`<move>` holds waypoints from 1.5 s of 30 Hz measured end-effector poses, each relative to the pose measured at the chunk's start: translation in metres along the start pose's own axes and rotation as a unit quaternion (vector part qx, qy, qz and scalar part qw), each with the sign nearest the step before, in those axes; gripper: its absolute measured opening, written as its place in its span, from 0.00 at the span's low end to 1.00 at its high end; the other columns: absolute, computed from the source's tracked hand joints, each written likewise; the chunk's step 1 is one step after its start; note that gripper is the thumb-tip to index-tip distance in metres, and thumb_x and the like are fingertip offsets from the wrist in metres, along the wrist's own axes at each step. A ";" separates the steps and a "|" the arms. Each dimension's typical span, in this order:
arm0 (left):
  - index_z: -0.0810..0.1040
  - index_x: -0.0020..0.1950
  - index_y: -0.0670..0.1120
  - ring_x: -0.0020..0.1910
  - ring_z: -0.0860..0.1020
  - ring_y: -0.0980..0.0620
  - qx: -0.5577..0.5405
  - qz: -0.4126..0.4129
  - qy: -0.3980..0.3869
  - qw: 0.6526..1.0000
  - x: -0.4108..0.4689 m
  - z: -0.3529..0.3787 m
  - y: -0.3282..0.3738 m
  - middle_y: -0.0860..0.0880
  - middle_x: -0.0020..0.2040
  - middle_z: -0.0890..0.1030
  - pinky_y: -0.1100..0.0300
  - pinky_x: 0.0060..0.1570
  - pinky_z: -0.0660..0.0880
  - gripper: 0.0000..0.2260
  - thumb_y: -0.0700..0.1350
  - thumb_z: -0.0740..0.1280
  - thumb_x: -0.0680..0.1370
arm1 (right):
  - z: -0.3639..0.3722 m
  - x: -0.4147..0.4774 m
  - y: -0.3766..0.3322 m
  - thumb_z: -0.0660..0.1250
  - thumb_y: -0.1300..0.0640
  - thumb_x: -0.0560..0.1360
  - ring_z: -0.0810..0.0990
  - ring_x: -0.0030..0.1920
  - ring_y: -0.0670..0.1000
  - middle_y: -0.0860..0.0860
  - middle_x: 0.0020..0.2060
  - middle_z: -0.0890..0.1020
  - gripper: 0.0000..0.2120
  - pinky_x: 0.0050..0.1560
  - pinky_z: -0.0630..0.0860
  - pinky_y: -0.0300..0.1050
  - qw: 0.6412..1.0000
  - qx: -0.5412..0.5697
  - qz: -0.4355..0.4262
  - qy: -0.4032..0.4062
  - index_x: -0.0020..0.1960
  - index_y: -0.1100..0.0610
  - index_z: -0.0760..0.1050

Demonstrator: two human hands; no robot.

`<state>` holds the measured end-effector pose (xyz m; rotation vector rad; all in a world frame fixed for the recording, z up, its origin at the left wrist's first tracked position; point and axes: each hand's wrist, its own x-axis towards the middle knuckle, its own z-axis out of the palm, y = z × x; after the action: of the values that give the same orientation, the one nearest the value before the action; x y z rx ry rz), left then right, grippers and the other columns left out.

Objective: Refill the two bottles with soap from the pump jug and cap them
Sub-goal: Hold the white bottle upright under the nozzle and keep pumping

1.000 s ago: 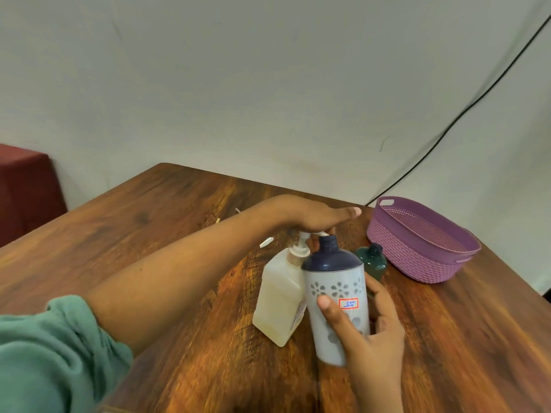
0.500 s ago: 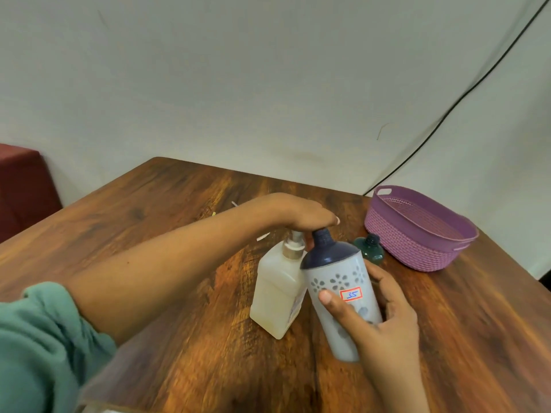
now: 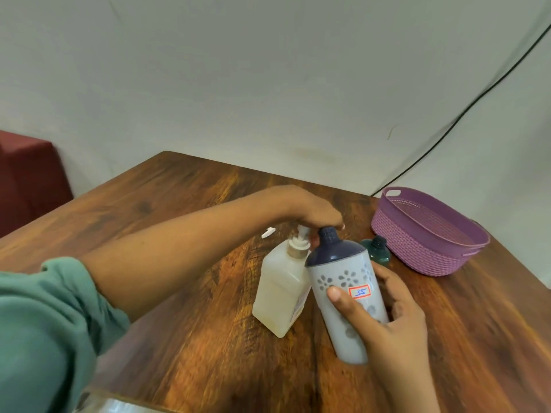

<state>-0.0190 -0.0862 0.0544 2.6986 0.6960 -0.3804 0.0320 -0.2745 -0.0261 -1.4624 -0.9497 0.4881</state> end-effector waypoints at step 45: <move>0.76 0.57 0.39 0.56 0.76 0.43 0.111 0.010 0.051 0.992 0.002 0.005 -0.002 0.41 0.58 0.77 0.56 0.51 0.73 0.12 0.42 0.56 0.81 | -0.004 0.005 -0.004 0.77 0.43 0.49 0.82 0.40 0.41 0.39 0.40 0.83 0.29 0.32 0.75 0.30 0.998 0.033 -0.010 -0.043 0.49 0.43 0.77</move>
<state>-0.0194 -0.0861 0.0487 2.9515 0.6896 -0.3357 0.0364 -0.2734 -0.0208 -1.3798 -1.0058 0.5679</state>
